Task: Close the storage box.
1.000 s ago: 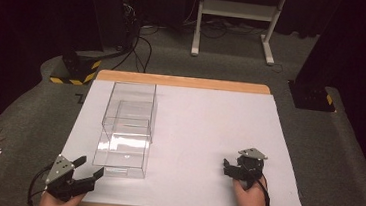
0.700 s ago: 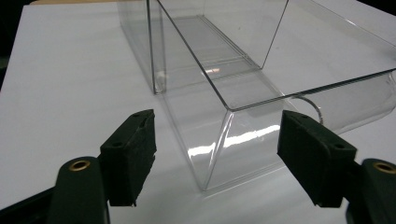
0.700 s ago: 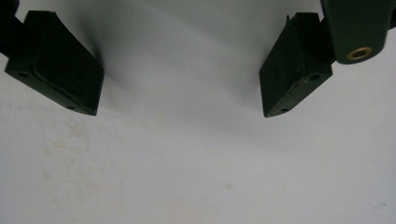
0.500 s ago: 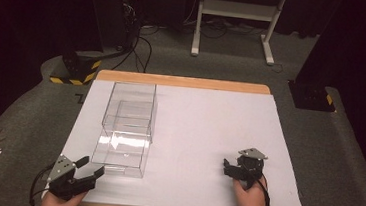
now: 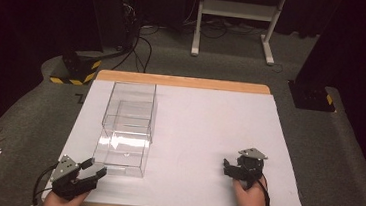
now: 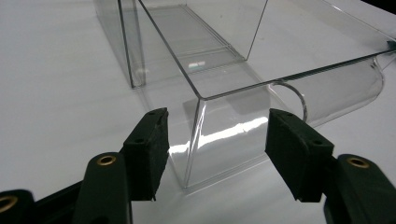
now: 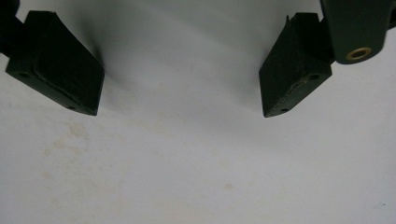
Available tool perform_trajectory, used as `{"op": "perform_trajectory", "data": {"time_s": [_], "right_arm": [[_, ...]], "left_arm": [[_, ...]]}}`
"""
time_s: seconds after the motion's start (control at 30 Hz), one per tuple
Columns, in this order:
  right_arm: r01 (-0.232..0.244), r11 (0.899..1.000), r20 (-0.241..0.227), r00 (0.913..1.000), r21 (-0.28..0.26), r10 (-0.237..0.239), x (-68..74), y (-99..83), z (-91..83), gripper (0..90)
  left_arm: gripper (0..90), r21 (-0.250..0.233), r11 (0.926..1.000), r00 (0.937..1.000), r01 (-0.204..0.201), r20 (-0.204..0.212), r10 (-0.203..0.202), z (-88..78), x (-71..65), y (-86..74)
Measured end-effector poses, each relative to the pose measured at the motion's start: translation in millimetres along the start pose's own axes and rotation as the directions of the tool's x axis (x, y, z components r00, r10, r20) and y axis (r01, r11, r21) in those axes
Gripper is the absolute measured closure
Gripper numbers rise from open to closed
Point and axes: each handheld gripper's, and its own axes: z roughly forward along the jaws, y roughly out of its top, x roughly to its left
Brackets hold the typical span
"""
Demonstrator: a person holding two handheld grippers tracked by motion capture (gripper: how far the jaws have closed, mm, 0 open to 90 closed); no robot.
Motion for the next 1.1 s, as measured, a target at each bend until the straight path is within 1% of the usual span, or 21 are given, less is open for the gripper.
{"op": "perform_trajectory", "data": {"time_s": [0.23,0.3,0.47,0.53,0.77,0.87,1.0,1.1], "right_arm": [[0.0,1.0,0.0,1.0,0.0,0.0,0.0,0.0,0.0,13.9],[0.0,1.0,0.0,1.0,0.0,0.0,0.0,0.0,0.0,13.9],[0.0,1.0,0.0,1.0,0.0,0.0,0.0,0.0,0.0,14.0],[0.0,1.0,0.0,1.0,0.0,0.0,0.1,0.0,0.0,14.0],[-0.001,1.0,-0.002,1.0,0.0,0.001,-0.2,0.0,0.0,14.1],[0.0,1.0,-0.002,1.0,0.0,0.0,-0.2,0.0,0.1,14.2],[0.0,1.0,-0.003,1.0,-0.001,0.0,-0.2,0.0,0.1,14.3],[0.0,1.0,-0.006,1.0,0.0,0.0,-0.9,0.1,0.3,14.3]], "left_arm": [[39.8,-0.002,1.0,1.0,0.001,0.002,-0.001,5.7,-3.7,2.0],[40.0,-0.004,1.0,1.0,-0.002,-0.003,0.002,6.8,-4.3,2.6],[40.8,-0.008,1.0,1.0,-0.005,-0.006,0.005,8.9,-3.6,3.5],[40.8,-0.011,0.9999,0.9999,0.002,-0.013,-0.002,10.3,-4.0,4.1],[40.9,-0.022,0.9997,0.9997,0.004,-0.022,-0.005,14.3,-3.7,5.3],[41.1,-0.024,0.9997,0.9997,0.0,-0.025,0.0,16.1,-3.5,6.2],[41.1,-0.03,0.9996,0.9996,0.004,-0.029,-0.005,17.1,-1.9,7.9],[41.3,-0.037,0.9993,0.9991,0.01,-0.041,-0.011,17.0,0.6,9.3]]}}
